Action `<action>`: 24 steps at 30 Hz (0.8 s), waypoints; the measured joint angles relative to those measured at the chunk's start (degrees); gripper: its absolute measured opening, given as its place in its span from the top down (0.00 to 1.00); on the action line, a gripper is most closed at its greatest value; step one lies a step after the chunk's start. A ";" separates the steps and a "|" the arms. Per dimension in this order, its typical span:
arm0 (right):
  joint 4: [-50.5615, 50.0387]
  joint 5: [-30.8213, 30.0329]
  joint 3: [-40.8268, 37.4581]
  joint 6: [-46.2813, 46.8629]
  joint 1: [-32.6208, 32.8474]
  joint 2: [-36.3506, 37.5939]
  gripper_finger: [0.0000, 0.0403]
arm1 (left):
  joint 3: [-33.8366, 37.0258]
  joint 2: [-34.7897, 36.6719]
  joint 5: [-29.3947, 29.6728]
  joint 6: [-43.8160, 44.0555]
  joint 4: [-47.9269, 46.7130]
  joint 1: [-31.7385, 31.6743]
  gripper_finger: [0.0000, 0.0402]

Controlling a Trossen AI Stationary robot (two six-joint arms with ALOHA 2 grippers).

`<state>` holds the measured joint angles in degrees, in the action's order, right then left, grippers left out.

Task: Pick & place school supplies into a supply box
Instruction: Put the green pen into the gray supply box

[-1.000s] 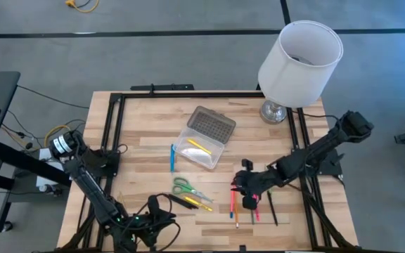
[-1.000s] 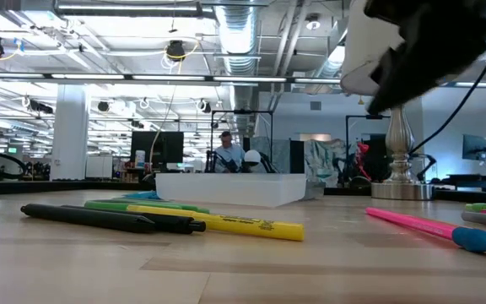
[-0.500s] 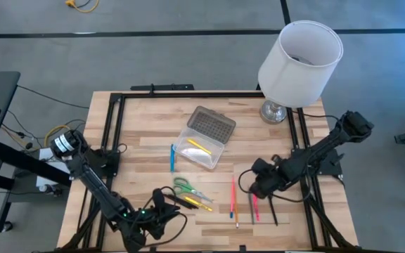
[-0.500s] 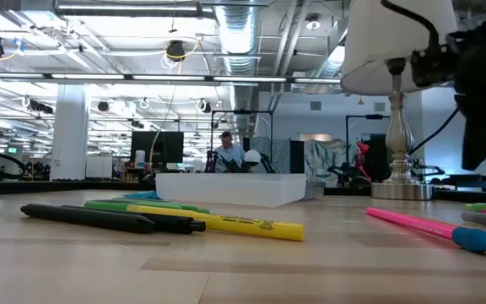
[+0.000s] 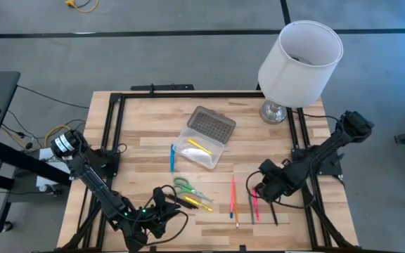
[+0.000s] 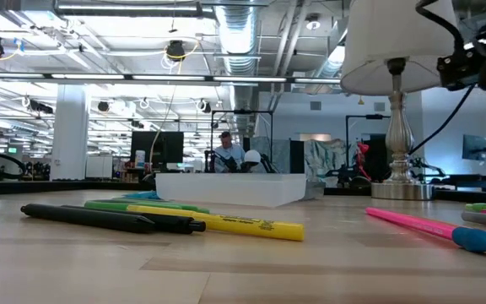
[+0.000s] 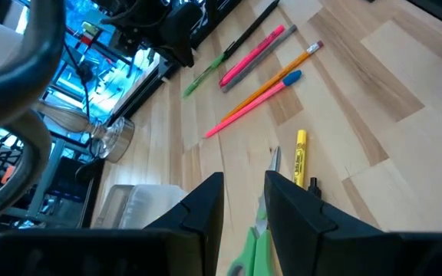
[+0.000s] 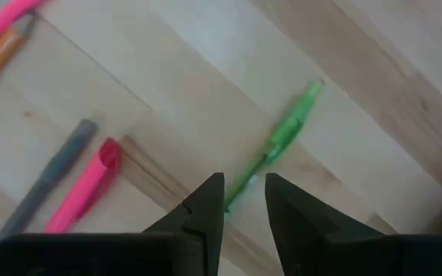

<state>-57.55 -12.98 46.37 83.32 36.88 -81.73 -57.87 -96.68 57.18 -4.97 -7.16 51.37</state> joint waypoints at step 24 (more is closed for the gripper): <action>8.76 0.75 -8.12 5.22 1.24 -0.02 0.77 | 0.00 0.00 -0.08 0.04 0.07 0.00 0.77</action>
<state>-48.79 -12.23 38.24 88.54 38.13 -81.76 -57.87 -96.68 57.10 -4.93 -7.09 51.37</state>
